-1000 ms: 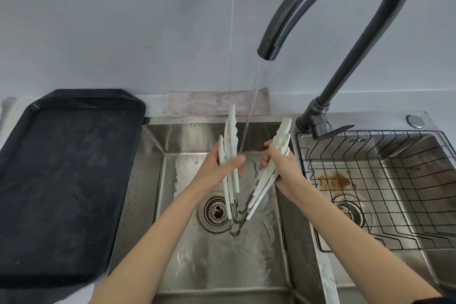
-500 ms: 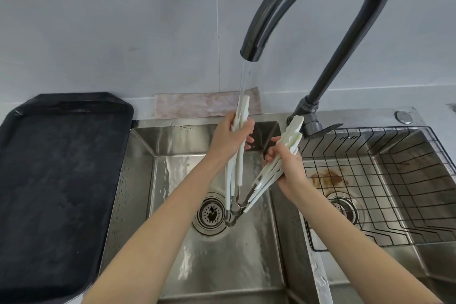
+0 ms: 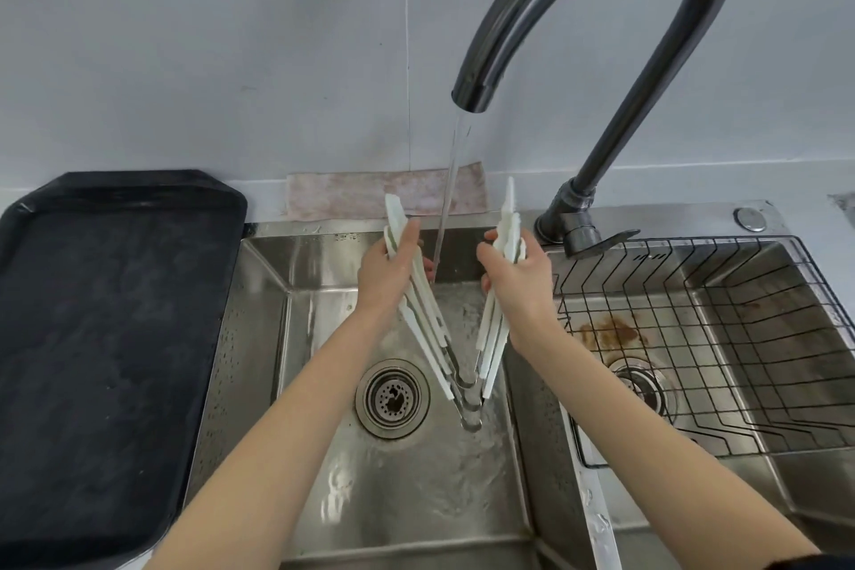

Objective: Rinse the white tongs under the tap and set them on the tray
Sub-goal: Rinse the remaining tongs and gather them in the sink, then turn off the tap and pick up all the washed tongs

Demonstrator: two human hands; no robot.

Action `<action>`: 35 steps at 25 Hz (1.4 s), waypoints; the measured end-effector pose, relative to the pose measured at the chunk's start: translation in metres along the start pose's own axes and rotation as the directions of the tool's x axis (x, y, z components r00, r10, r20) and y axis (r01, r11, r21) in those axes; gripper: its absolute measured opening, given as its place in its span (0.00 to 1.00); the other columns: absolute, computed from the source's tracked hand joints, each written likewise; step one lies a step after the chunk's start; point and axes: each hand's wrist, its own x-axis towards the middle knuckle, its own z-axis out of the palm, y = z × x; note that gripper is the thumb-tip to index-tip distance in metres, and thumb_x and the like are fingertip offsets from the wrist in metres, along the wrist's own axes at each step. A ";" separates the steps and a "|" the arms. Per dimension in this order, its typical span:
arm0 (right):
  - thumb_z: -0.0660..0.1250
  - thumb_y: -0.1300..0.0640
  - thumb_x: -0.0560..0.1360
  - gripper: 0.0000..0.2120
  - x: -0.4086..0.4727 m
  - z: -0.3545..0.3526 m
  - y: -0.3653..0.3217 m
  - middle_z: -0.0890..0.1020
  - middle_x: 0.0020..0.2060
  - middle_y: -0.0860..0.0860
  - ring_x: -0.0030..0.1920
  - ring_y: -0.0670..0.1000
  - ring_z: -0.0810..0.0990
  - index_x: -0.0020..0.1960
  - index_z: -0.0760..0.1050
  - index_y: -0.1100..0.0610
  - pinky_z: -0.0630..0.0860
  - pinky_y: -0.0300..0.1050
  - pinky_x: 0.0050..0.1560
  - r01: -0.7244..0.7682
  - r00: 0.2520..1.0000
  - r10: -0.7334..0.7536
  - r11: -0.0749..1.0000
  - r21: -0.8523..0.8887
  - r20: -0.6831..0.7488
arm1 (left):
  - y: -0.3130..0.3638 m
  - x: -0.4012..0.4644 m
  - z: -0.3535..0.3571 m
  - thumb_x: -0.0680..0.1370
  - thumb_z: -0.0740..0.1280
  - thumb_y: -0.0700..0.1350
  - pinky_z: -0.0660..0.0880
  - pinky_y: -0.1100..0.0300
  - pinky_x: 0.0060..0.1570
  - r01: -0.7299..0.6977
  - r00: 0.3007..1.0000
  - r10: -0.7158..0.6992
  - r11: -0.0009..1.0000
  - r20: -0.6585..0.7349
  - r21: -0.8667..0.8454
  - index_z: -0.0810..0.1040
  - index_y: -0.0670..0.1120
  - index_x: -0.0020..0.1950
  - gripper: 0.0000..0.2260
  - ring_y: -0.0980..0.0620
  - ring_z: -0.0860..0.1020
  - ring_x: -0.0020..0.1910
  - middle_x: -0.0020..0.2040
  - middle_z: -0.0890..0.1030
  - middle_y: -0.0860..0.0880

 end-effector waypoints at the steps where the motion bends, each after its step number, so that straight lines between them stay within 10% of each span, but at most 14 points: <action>1: 0.64 0.64 0.71 0.09 0.001 0.004 -0.002 0.71 0.28 0.48 0.26 0.47 0.69 0.39 0.71 0.50 0.69 0.40 0.31 -0.002 1.000 0.002 1.000 -0.011 0.009 | -0.002 0.000 -0.005 0.75 0.64 0.55 0.79 0.59 0.36 0.059 0.998 -0.056 0.990 0.026 -0.127 0.76 0.45 0.46 0.13 0.51 0.79 0.35 0.37 0.79 0.48; 7: 0.68 0.58 0.72 0.06 0.004 0.032 -0.010 0.75 0.31 0.49 0.31 0.47 0.74 0.45 0.72 0.54 0.72 0.38 0.35 -0.022 0.995 0.028 0.998 -0.061 0.095 | -0.032 -0.019 -0.015 0.75 0.68 0.43 0.76 0.63 0.28 0.162 0.987 -0.139 0.897 0.085 -0.412 0.77 0.44 0.46 0.03 0.56 0.76 0.24 0.26 0.78 0.52; 17: 0.60 0.40 0.75 0.31 0.002 0.008 -0.017 0.74 0.63 0.49 0.62 0.49 0.73 0.73 0.62 0.54 0.68 0.49 0.67 -0.007 0.924 0.097 0.971 -0.237 0.369 | -0.030 -0.021 -0.029 0.78 0.62 0.40 0.64 0.68 0.19 0.149 0.986 -0.168 0.805 0.020 -0.574 0.70 0.48 0.37 0.10 0.60 0.64 0.18 0.20 0.67 0.55; 25: 0.61 0.57 0.78 0.19 -0.002 -0.106 0.008 0.79 0.40 0.50 0.37 0.45 0.75 0.67 0.65 0.62 0.70 0.38 0.37 -0.201 0.979 0.199 0.979 -0.028 -0.051 | -0.024 -0.029 -0.025 0.77 0.62 0.38 0.63 0.68 0.18 0.110 0.991 -0.135 0.844 -0.009 -0.525 0.68 0.48 0.37 0.10 0.59 0.63 0.17 0.21 0.67 0.54; 35: 0.60 0.56 0.79 0.15 0.016 -0.099 -0.013 0.77 0.37 0.47 0.40 0.42 0.76 0.64 0.74 0.58 0.73 0.35 0.43 0.069 0.981 -0.060 0.997 0.044 -0.186 | -0.021 -0.033 -0.030 0.77 0.63 0.38 0.64 0.67 0.19 0.128 0.989 -0.145 0.866 0.003 -0.484 0.68 0.49 0.38 0.10 0.59 0.64 0.17 0.19 0.68 0.55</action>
